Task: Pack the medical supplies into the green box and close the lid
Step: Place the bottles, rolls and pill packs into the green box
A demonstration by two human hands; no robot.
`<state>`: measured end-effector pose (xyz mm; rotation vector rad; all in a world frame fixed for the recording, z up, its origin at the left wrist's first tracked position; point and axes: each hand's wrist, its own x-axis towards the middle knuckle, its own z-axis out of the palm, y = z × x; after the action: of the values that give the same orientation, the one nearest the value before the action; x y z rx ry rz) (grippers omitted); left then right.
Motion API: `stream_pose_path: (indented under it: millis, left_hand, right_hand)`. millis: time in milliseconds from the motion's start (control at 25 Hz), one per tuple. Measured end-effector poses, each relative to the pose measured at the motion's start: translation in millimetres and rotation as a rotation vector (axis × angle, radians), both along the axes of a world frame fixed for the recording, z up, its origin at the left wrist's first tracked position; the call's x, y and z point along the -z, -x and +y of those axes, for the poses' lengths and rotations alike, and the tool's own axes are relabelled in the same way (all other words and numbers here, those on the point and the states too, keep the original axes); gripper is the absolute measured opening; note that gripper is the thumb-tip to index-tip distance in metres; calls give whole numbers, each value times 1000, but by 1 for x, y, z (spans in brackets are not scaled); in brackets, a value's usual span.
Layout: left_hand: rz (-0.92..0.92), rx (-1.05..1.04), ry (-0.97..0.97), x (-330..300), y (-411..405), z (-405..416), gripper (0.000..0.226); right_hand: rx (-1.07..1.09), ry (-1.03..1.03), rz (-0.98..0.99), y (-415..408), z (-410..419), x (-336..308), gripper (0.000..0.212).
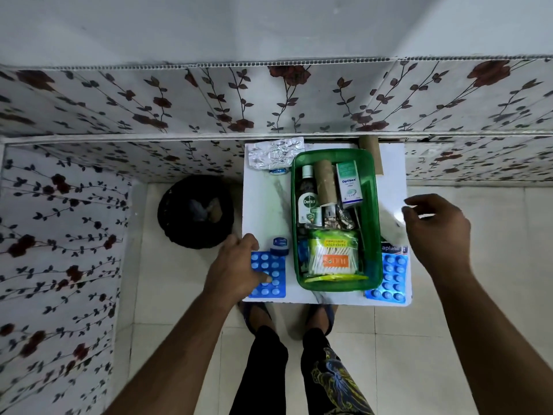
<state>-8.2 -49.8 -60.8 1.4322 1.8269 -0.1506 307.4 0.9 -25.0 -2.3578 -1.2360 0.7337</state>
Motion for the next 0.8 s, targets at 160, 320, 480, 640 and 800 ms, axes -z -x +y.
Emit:
stream_pose_path:
  millis: [160,320,480,640,800]
  left_hand:
    - [53,8,-64,8,-4,-5,55]
    - [2,-61,-73,9,4,-2,42]
    - [-177,-215,11,4,16,6,28]
    - [-272,-244,46,-14,31,17,21]
    - [-439,-329,86,-65,45,31,28]
  right_hand:
    - [-96,97,-79,-8,-5,29,38]
    - [-177,196,-99,-9,-2,40,42]
    - [-188,233,-43,-10,0,44,36]
    - [-164,257,21,-8,4,45,28]
    - [-143,245,97,-9,8,32,16]
